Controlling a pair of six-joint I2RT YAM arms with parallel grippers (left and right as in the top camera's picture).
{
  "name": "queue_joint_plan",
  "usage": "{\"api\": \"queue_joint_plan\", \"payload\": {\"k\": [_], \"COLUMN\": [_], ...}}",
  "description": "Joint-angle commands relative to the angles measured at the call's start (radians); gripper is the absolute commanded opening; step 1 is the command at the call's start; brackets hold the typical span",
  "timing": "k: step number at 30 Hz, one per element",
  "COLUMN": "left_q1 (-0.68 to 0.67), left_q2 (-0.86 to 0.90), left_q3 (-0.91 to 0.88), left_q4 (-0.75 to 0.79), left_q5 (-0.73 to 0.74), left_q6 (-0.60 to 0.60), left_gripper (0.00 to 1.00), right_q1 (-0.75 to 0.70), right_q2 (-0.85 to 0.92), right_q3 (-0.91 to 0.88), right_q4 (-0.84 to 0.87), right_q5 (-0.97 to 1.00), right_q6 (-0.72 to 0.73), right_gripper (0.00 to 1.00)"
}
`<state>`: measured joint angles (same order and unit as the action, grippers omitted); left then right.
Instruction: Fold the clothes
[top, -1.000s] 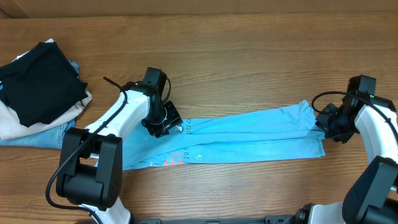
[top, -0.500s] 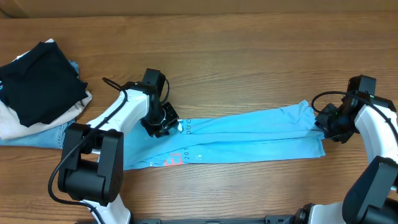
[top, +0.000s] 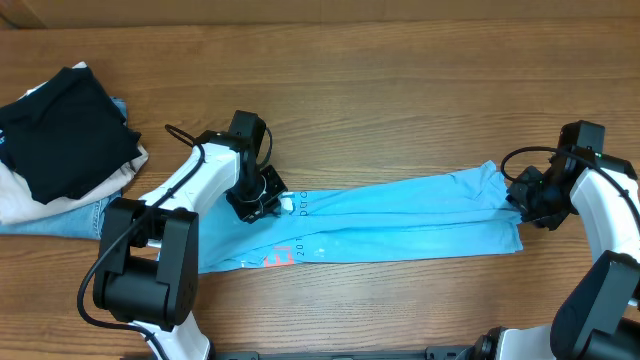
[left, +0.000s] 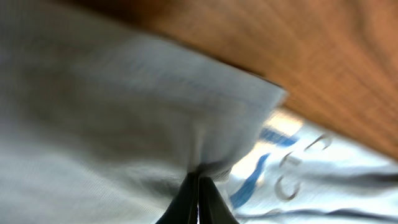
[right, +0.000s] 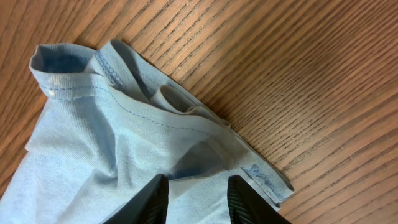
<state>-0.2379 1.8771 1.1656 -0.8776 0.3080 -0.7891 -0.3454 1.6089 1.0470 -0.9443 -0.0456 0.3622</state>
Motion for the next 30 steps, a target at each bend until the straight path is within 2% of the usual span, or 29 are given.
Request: {"api": "queue_joint_plan", "payload": {"k": [1,5,11,24,30], "left_q1": [0.002,0.002,-0.009,-0.174,-0.189], "left_q2": [0.008,-0.024,-0.092,-0.102,-0.102], "left_q3": [0.038,0.066,0.068,0.065,0.065], "left_q4": [-0.070,-0.167,-0.219,-0.242,-0.253], "left_q5": [0.013,-0.004,-0.014,-0.109,-0.109], "left_q6": [0.086,0.158,0.206,0.206,0.205], "left_gripper": [0.04,0.04,0.04,0.04,0.04], "right_q1": [-0.003,-0.003,-0.003,-0.003,-0.003], "right_q2": [-0.029,-0.029,-0.029,-0.029,-0.029], "right_q3": [0.000,0.000,0.000,0.000,0.000], "right_q4": [0.000,0.001,0.003,0.003,0.003], "right_q5": [-0.002,-0.002,-0.002,-0.002,-0.002], "right_q6": [-0.003,-0.003,-0.003,-0.003,-0.003], "right_gripper": [0.35,0.35,0.35,0.35,0.35]}}
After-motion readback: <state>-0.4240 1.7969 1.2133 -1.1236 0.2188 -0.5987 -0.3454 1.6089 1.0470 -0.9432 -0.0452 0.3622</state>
